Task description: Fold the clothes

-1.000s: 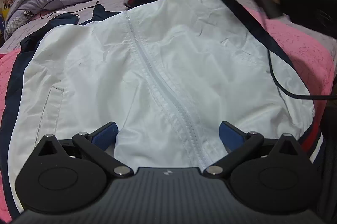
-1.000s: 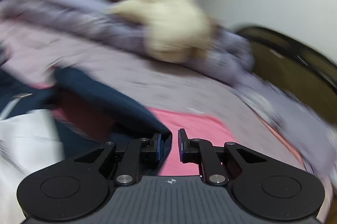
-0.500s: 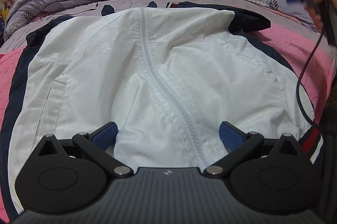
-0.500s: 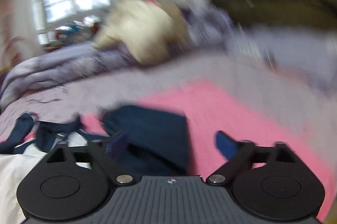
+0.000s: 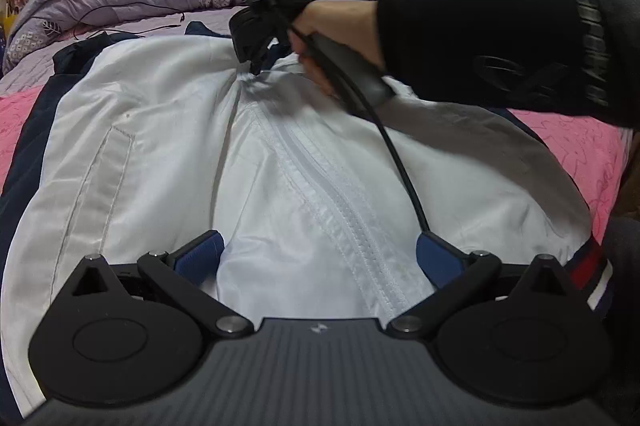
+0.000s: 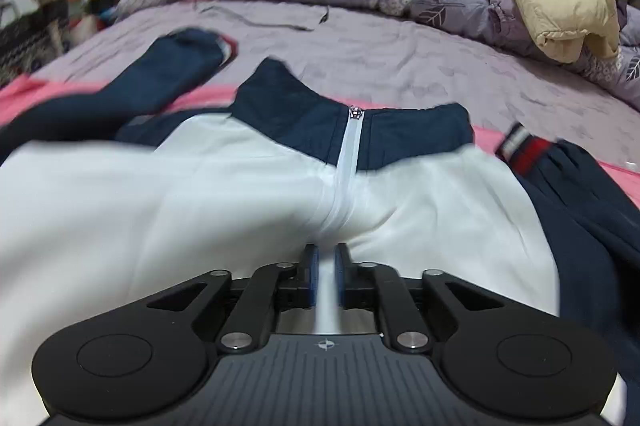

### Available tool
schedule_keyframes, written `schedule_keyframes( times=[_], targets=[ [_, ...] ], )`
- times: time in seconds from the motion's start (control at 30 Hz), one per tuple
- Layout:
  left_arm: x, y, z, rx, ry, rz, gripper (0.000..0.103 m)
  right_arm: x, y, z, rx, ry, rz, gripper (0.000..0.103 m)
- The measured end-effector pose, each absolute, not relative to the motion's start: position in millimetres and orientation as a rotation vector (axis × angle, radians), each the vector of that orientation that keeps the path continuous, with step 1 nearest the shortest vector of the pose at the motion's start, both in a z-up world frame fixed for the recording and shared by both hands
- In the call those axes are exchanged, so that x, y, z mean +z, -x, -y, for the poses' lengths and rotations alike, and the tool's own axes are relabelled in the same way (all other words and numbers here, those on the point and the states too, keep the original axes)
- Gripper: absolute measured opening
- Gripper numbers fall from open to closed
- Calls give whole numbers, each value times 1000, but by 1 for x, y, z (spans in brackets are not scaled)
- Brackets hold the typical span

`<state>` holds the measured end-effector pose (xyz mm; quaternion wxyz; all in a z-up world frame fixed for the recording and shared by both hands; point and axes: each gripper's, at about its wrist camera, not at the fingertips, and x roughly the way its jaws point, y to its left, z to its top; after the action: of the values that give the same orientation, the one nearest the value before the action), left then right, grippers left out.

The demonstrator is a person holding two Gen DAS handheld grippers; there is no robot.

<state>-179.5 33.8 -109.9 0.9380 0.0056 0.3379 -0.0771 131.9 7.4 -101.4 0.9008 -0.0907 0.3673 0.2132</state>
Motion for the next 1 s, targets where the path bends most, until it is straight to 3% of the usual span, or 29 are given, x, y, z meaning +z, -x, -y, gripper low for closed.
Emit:
schedule_keyframes(
  times=[0.27, 0.33, 0.37, 0.4, 0.5, 0.63, 0.67, 0.7, 0.77, 1.0],
  targets=[
    [-112, 181, -39, -177, 45, -670, 102, -106, -223, -11, 443, 92, -727, 11],
    [-114, 183, -38, -181, 27, -663, 103, -96, -211, -4, 450, 52, -730, 30],
    [-115, 184, -36, -182, 17, -658, 103, -93, -199, 0, 484, 36, -712, 51],
    [-115, 184, -35, -182, 9, -654, 103, -90, -185, 3, 519, 40, -693, 61],
    [-115, 182, -34, -181, 1, -651, 103, -97, -168, -6, 585, 168, -730, 62],
    [-115, 180, -35, -185, 1, -661, 103, -76, -187, 26, 499, 44, -739, 61],
    [-115, 179, -36, -186, 1, -661, 103, -65, -186, 37, 453, 95, -675, 65],
    [-115, 179, -36, -186, 3, -661, 103, -55, -184, 48, 407, 146, -611, 79],
    [-116, 179, -36, -184, 7, -659, 103, -42, -187, 66, 277, 299, -508, 92],
    [-114, 177, -29, -167, -12, -687, 103, -89, -261, 91, 67, 439, -672, 86]
  ],
)
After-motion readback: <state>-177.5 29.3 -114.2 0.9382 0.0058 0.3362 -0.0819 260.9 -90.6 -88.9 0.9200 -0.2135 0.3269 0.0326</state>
